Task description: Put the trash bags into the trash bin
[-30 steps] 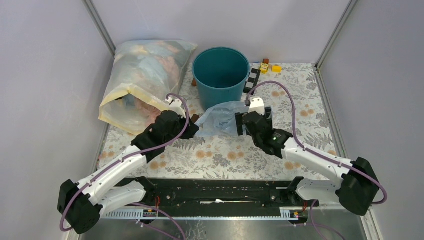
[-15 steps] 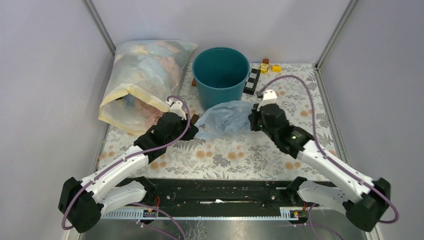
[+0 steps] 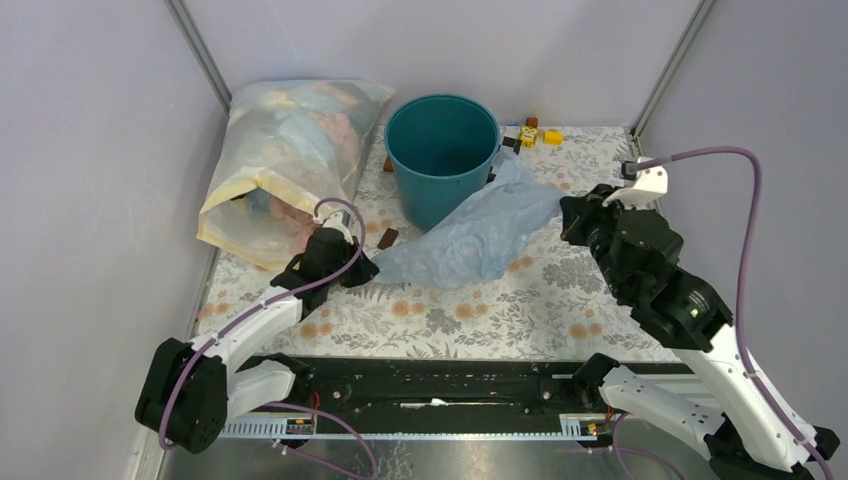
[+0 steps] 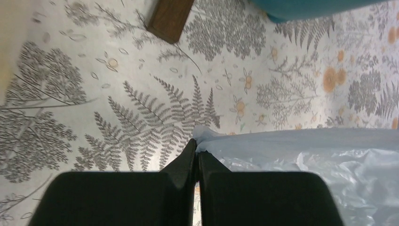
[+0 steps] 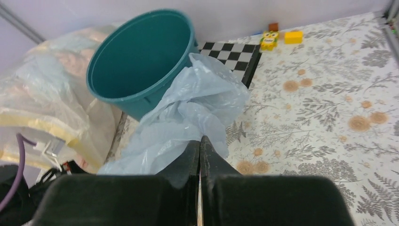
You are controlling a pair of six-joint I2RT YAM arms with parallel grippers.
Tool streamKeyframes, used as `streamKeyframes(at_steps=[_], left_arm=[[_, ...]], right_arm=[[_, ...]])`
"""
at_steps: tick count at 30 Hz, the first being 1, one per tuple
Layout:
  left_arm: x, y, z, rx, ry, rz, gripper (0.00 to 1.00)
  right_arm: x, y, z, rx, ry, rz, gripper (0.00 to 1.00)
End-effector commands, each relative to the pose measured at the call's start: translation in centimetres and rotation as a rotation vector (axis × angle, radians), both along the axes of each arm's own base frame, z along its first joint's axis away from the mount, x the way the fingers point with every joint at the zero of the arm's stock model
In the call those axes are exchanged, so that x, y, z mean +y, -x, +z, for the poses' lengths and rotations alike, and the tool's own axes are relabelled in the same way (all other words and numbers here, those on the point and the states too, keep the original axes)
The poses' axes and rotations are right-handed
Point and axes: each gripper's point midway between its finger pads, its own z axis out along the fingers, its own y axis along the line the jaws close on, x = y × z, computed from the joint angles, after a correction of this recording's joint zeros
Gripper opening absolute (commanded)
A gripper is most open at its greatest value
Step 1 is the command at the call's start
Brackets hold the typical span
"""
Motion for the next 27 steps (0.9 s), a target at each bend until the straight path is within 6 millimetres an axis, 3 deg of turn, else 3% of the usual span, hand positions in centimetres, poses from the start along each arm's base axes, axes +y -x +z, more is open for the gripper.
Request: streamKeyframes(at_steps=[1, 5, 12, 19, 21, 23, 24, 25, 27], left_arm=[[-1.1, -0.5, 1.3, -0.056, 0.074, -0.028, 0.01], [0.4, -0.7, 1.7, -0.078, 0.030, 0.035, 0.00], [4.1, -0.9, 4.2, -0.169, 0.055, 0.201, 0.00], [6.8, -0.8, 6.3, -0.237, 0.062, 0.332, 0.00], [7.1, -0.8, 6.6, -0.247, 0.063, 0.349, 0.00], [6.9, -1.0, 6.6, -0.247, 0.059, 0.331, 0.00], [6.4, -1.1, 6.5, -0.244, 0.054, 0.298, 0.02], [5.8, -1.1, 6.6, -0.243, 0.048, 0.252, 0.12], [4.2, -1.0, 6.9, -0.227, 0.045, 0.148, 0.43]], right_arm=[[-2.7, 0.2, 2.1, -0.030, -0.013, -0.128, 0.00], [-4.1, 0.2, 1.6, -0.034, -0.008, -0.205, 0.00], [-9.3, 1.5, 0.9, -0.076, -0.019, -0.444, 0.00], [-10.7, 2.2, -2.7, -0.010, 0.067, -0.509, 0.00], [-11.2, 2.5, -3.1, -0.004, 0.072, -0.533, 0.00], [-10.3, 2.3, -3.0, -0.005, 0.066, -0.470, 0.00], [-9.1, 2.0, -2.9, -0.010, 0.058, -0.402, 0.00], [-7.5, 1.7, -3.0, -0.007, 0.041, -0.323, 0.00], [-4.4, 1.3, -3.1, 0.024, -0.008, -0.188, 0.00]])
